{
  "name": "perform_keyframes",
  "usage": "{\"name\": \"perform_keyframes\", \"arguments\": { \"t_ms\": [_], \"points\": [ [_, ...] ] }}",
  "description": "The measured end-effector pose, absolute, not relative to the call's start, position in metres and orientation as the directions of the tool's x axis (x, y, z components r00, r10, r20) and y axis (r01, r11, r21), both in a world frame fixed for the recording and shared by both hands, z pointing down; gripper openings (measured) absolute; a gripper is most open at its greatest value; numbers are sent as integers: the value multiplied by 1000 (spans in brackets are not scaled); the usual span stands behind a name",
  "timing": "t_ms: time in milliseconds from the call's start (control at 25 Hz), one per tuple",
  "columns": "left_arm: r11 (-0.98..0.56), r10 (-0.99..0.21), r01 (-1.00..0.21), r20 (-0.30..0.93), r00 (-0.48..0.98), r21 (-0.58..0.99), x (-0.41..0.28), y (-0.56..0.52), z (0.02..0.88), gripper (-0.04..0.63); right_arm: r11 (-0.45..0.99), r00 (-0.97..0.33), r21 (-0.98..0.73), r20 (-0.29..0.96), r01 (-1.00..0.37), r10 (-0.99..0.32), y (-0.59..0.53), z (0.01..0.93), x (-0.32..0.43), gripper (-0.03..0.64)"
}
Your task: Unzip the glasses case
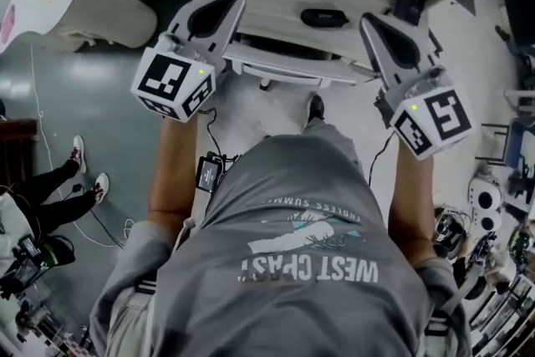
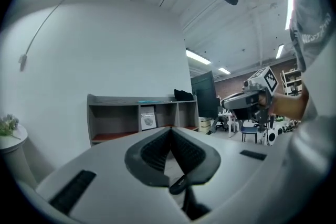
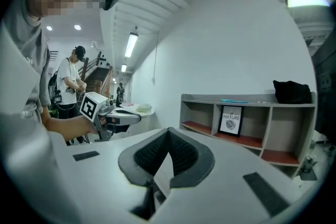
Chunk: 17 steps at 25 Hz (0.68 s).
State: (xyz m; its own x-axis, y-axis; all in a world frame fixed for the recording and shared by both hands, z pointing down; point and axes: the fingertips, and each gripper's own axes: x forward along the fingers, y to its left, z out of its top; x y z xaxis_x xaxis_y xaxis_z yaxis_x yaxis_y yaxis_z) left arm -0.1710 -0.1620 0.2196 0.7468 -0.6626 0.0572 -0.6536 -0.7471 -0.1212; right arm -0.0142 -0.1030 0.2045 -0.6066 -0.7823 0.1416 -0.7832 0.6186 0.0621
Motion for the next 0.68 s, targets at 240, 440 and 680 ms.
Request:
{"name": "perform_keyframes", "arguments": {
  "t_ms": [240, 440, 680],
  "points": [
    [-767, -637, -628, 37, 770, -135, -170, -146, 215, -2, 581, -571, 64, 128, -811, -811, -80, 203, -9, 6],
    [-773, -629, -620, 31, 777, -137, -174, -135, 218, -2, 563, -553, 68, 120, -824, -824, -68, 204, -10, 6],
    [-776, -625, -617, 28, 780, -132, -176, -125, 225, -2, 556, -546, 61, 124, -829, -828, -56, 213, -10, 6]
  ]
}}
